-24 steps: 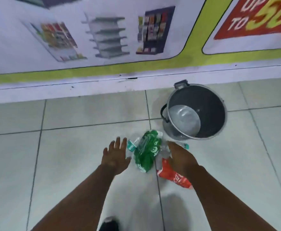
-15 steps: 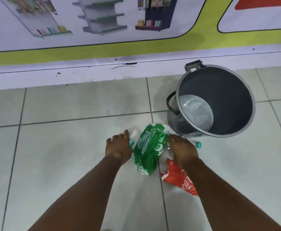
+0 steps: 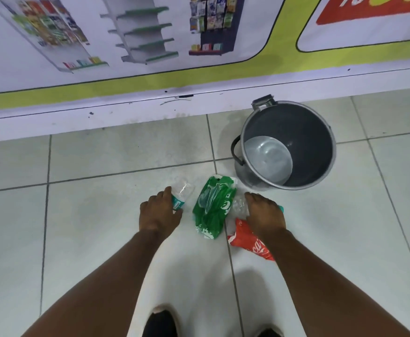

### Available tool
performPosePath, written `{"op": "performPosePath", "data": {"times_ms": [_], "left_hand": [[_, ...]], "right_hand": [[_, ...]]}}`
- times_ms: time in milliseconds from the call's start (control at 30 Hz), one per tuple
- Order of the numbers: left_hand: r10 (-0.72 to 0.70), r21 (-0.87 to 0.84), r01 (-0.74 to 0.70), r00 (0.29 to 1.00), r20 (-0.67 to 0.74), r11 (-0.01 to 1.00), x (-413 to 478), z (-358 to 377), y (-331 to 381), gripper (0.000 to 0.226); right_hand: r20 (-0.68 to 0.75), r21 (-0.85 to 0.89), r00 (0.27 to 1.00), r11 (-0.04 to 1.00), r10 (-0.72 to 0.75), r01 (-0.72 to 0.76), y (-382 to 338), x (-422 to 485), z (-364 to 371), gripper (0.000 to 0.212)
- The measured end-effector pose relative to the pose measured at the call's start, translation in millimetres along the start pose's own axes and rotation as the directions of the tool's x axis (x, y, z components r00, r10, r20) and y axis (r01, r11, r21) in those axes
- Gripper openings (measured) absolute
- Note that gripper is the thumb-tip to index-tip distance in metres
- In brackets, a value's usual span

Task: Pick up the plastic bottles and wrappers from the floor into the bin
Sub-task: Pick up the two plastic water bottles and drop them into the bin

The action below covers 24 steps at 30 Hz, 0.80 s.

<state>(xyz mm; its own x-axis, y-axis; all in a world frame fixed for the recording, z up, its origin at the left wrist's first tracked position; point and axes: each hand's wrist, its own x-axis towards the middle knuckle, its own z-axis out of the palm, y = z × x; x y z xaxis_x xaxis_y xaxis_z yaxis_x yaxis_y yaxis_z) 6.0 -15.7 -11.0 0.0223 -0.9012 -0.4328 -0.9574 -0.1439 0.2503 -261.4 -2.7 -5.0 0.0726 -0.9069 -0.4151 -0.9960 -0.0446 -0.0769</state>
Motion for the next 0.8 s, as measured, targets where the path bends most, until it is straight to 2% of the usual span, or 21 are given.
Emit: {"op": "performPosePath", "data": {"times_ms": [133,200,367,500,567,633,733,800], "left_hand": [[0.085,-0.055,-0.09,0.993,-0.079,0.994,-37,-57,21,0.065],[0.113,-0.093,-0.123,0.988,-0.107,0.988,-50,-89,38,0.066],[0.174,-0.177,-0.208,0.967,-0.188,0.962,-70,-161,94,0.054],[0.151,-0.273,-0.212,0.962,-0.228,0.938,-71,-200,140,0.057],[0.141,-0.309,-0.212,0.961,-0.238,0.927,-69,-208,157,0.058],[0.134,-0.336,-0.212,0.962,-0.238,0.918,-65,-212,168,0.056],[0.134,-0.367,-0.21,0.966,-0.222,0.906,-62,-211,176,0.058],[0.133,-0.39,-0.205,0.97,-0.206,0.898,-62,-210,178,0.06]], "right_hand": [[0.054,0.2,0.998,0.978,0.044,-0.054,2,-47,-62,0.056],[0.037,0.319,0.996,0.944,0.08,-0.087,9,-68,-99,0.065],[-0.145,0.532,0.97,0.842,0.194,-0.088,25,-97,-187,0.065],[-0.193,0.659,0.91,0.735,0.368,-0.158,41,-86,-242,0.068],[-0.199,0.714,0.882,0.68,0.426,-0.167,49,-76,-257,0.071],[-0.16,0.728,0.888,0.66,0.43,-0.188,57,-67,-264,0.081],[-0.057,0.695,0.911,0.671,0.408,-0.257,70,-61,-262,0.104],[-0.045,0.656,0.917,0.704,0.397,-0.272,77,-65,-257,0.102]]}}
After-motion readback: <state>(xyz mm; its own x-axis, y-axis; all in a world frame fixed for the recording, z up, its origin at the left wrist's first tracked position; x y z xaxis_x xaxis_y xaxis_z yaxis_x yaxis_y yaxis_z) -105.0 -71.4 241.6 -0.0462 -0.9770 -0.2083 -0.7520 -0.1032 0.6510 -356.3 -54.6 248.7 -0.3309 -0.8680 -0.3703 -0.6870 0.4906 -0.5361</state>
